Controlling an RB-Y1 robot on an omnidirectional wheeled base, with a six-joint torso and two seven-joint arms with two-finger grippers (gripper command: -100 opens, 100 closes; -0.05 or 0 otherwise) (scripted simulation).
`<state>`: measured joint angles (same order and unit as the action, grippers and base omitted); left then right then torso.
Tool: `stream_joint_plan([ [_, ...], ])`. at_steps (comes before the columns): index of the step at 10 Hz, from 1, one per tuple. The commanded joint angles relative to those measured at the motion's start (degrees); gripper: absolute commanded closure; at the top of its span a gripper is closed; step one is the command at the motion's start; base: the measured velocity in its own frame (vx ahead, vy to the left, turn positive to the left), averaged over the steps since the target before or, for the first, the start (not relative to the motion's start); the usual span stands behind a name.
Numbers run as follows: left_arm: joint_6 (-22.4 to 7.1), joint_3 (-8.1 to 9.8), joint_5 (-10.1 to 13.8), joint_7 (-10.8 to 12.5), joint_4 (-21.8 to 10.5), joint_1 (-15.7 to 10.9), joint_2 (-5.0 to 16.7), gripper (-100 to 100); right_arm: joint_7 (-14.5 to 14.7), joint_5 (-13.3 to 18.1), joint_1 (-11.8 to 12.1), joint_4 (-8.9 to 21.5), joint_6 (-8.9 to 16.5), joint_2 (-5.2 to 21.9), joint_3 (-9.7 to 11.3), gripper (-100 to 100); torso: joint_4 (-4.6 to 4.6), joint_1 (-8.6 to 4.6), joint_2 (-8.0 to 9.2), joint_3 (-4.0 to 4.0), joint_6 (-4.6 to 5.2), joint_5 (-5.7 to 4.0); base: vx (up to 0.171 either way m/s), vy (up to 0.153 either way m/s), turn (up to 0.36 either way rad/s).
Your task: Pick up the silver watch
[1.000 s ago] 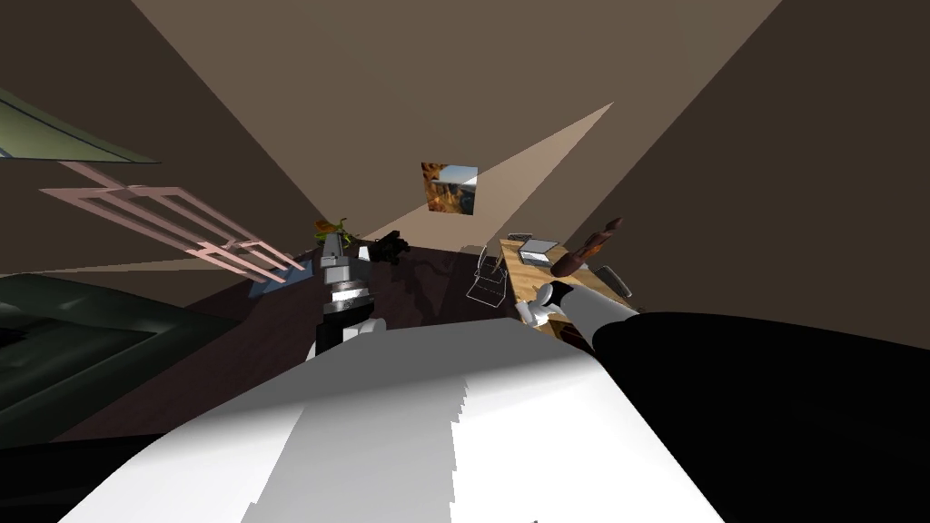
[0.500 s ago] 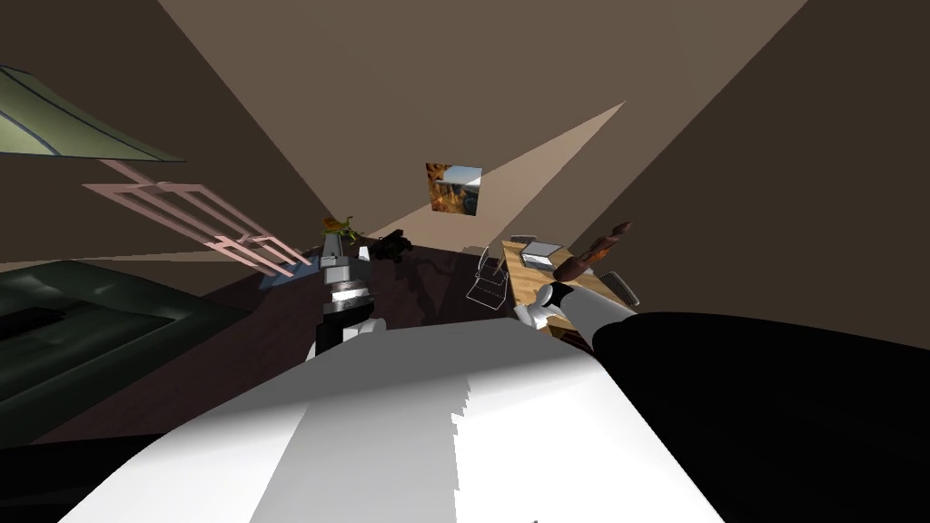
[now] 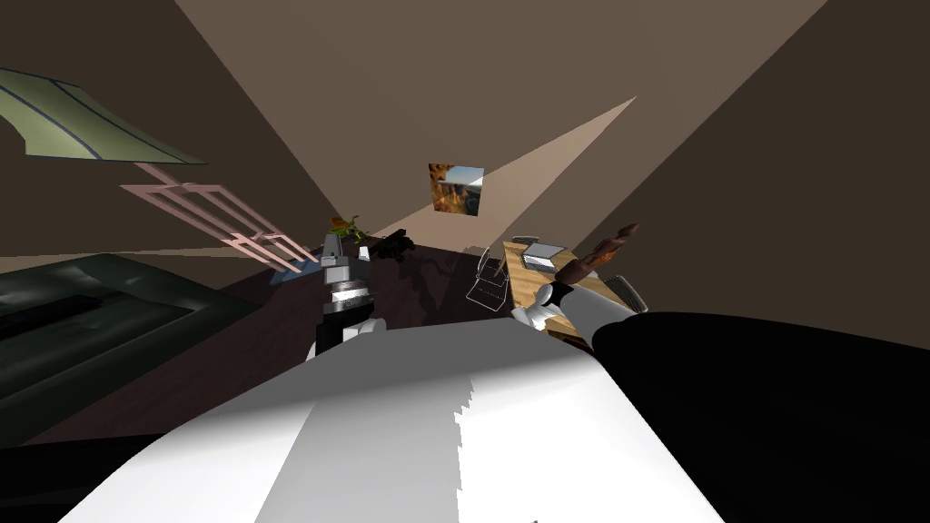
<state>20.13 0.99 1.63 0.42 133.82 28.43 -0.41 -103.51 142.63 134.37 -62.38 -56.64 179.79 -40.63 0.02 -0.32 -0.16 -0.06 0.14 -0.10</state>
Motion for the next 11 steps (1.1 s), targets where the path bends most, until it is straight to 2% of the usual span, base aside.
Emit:
stream_joint_plan([
  [1, 0.0, 0.0, 0.0, 0.0, 0.0, 0.0, 0.0, 0, 0.0, 0.0, 0.0, 0.0, 0.0, 0.0, 0.0, 100, 0.0, 0.0, 0.0, 0.0, 0.0, 0.0, 0.0, -0.007, -0.004],
  [5, 0.0, 0.0, 0.0, 0.0, 0.0, 0.0, 0.0, 0, 0.05, 0.01, -0.01, -0.01, 0.07, 0.02, 0.0, 100, 0.01, 0.16, 0.02, 0.01, 0.02, 0.04, 0.0, -0.001, 0.002],
  [6, 0.0, 0.0, 0.0, 0.0, 0.0, 0.0, 0.0, 0, 0.05, 0.01, 0.0, -0.01, 0.07, 0.02, 0.0, 0, 0.01, 0.15, 0.02, 0.02, 0.01, 0.04, 0.0, 0.0, 0.0],
  [7, 0.0, 0.0, 0.0, 0.0, 0.0, 0.0, 0.0, 0, 0.95, -0.01, 0.07, 1.8, 1.77, -0.09, 0.42, 100, 0.01, 0.14, 0.03, 0.02, 0.01, 0.04, 0.001, 0.058, -0.129],
  [11, 0.0, -0.01, 0.0, 0.0, 0.0, 0.0, -0.01, 0, 3.42, -0.19, -0.29, 5.67, 5.73, -0.24, 1.47, 100, 0.0, 0.42, 0.05, 0.02, 0.01, 0.04, -0.009, 0.089, -0.087],
])
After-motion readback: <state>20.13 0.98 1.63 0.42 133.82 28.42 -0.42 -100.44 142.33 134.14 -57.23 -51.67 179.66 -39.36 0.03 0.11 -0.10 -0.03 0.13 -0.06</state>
